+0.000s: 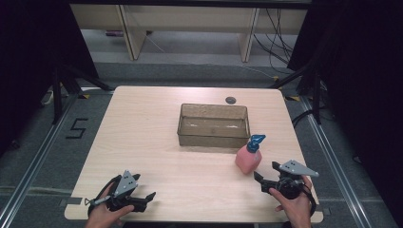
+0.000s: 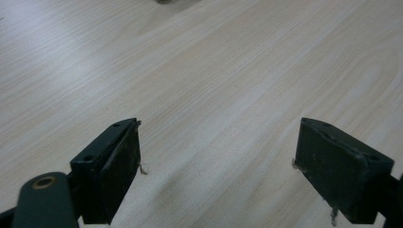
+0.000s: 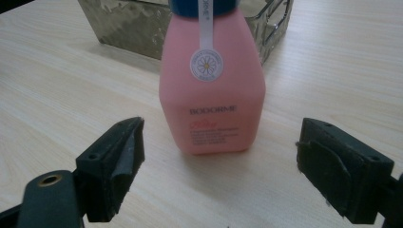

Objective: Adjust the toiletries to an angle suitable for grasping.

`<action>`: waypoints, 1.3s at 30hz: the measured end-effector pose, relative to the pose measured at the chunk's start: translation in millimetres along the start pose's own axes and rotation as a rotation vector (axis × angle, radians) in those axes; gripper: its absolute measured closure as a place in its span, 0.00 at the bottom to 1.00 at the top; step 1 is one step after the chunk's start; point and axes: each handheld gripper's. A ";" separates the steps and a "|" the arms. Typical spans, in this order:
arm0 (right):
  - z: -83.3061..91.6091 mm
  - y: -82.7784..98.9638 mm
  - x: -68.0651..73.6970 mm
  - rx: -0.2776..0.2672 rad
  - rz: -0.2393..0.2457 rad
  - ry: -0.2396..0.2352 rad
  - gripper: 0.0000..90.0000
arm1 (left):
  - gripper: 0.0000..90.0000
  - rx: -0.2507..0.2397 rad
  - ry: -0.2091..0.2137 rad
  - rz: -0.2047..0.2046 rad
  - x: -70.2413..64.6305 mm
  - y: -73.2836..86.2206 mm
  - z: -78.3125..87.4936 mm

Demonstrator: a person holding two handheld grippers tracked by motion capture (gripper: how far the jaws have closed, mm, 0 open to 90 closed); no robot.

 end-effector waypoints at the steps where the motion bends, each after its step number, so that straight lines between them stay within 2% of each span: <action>1: -0.7 -0.5 -0.3 -0.003 0.016 0.000 0.19 | 0.17 0.006 0.002 -0.010 0.6 -0.2 0.5; 2: -0.4 -1.2 1.3 0.000 0.005 0.000 0.19 | 0.17 0.006 0.002 -0.008 0.5 -0.2 0.4; 4: -1.1 -2.6 1.2 -0.006 0.026 0.000 0.19 | 0.17 -0.001 0.001 -0.003 0.3 0.3 -0.2; 12: -3.2 -7.4 -1.1 -0.028 0.038 -0.005 0.19 | 0.17 0.001 0.000 0.001 -0.1 0.4 -0.5; 14: -4.1 -8.4 -0.7 -0.026 0.026 -0.010 0.19 | 0.17 0.008 0.004 -0.020 1.9 0.2 -0.4; 15: -4.1 -9.2 0.0 -0.027 0.022 -0.014 0.19 | 0.17 0.007 0.005 -0.016 1.4 0.3 -0.4; 17: -5.1 -10.6 -0.9 -0.049 0.046 -0.007 0.19 | 0.17 0.007 0.002 -0.033 2.6 0.1 -0.7; 18: -4.8 -11.4 -0.1 -0.050 0.040 -0.010 0.19 | 0.17 0.008 0.002 -0.034 2.7 0.1 -0.7; 23: -5.2 -14.1 -1.9 -0.070 0.039 -0.009 0.20 | 0.17 0.009 0.001 -0.008 1.1 1.2 -1.0; 26: -6.3 -14.9 -1.5 -0.068 0.025 -0.014 0.20 | 0.17 0.008 0.000 -0.009 0.8 1.2 -1.1; 28: -7.4 -15.7 -2.7 -0.085 0.046 -0.003 0.20 | 0.17 0.008 0.000 -0.009 0.9 1.2 -1.1; 31: -8.9 -17.3 -1.8 -0.088 0.036 -0.008 0.21 | 0.17 0.010 0.000 -0.009 1.1 1.3 -1.0; 33: -10.0 -18.6 -2.3 -0.097 0.056 -0.001 0.21 | 0.17 0.009 0.001 -0.009 1.0 1.2 -1.1; 35: -10.8 -19.7 -1.5 -0.096 0.042 -0.015 0.21 | 0.17 0.009 0.004 -0.008 1.1 1.0 -0.9; 39: -12.3 -22.2 -0.9 -0.111 0.046 -0.009 0.21 | 0.17 0.008 0.001 -0.009 1.1 1.0 -0.9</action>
Point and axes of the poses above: each handheld gripper's, and its own axes: z roughly backward along the jaws, y roughly out of its underside, x roughly to its left, and after that the axes turned 7 degrees about -x, right-handed
